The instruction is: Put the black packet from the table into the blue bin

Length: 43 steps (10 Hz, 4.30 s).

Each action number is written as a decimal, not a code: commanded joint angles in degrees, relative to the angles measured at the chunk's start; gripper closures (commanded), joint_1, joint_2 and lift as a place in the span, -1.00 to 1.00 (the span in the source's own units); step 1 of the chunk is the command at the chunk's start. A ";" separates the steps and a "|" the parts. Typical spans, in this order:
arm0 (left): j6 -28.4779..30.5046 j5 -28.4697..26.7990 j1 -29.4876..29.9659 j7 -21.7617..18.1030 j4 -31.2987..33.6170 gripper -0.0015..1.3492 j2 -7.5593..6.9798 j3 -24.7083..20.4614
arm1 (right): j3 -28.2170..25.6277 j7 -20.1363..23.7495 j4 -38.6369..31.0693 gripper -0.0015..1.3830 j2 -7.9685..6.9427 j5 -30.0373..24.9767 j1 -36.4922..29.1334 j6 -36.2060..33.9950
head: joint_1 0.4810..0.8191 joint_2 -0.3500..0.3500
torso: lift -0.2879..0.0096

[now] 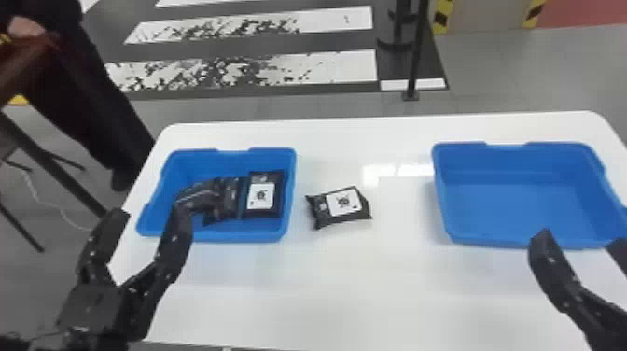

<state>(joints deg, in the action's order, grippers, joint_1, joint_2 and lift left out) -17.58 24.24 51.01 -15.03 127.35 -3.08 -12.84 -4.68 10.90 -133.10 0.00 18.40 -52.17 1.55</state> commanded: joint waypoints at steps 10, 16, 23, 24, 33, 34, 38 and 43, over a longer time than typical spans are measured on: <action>4.78 -4.13 -6.01 -0.62 -3.40 -0.71 -1.40 2.90 | -0.12 0.00 -0.28 -0.80 -0.05 0.57 -0.28 0.14 | 0.27 0.28 | 0.20; 18.42 -15.67 -27.67 -4.84 -17.46 -0.71 -3.16 14.10 | 0.46 0.00 0.70 -0.80 -0.05 0.34 0.56 0.00 | 0.27 -0.13 | 0.20; 41.48 -42.86 -50.73 -14.33 -36.16 -0.71 -0.44 20.84 | 0.57 0.00 1.41 -0.80 -0.05 0.34 1.26 0.00 | 0.27 -0.46 | 0.20; 43.87 -44.23 -52.70 -14.77 -38.69 -0.71 -0.61 22.33 | 0.57 0.00 1.41 -0.80 -0.05 0.34 1.26 0.14 | 0.27 -0.44 | 0.20; 37.55 -46.17 -57.34 -18.90 -44.04 0.80 -1.32 27.70 | 0.57 0.00 1.97 -0.80 -0.05 0.80 1.41 0.14 | 0.27 -0.57 | 0.20; 36.42 -45.15 -57.90 -20.66 -43.47 0.80 -1.76 27.70 | 0.57 0.00 2.11 -0.80 -0.05 0.80 1.41 0.00 | 0.27 -0.59 | 0.20; 42.05 -38.63 -51.01 -23.21 -21.54 0.80 -6.06 23.58 | 0.68 0.00 1.83 -0.80 -0.05 0.69 1.41 0.00 | 0.27 -0.63 | 0.20; 42.61 -44.92 -42.43 -25.93 -13.80 0.79 -7.65 4.39 | 0.57 0.00 1.55 -0.80 -0.05 0.80 1.12 0.00 | 0.27 -0.10 | 0.20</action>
<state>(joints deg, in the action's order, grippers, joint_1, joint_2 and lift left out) 25.50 -20.22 7.84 -40.97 113.52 -10.74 -6.85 -4.06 10.90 -131.55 0.00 19.20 -50.99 1.55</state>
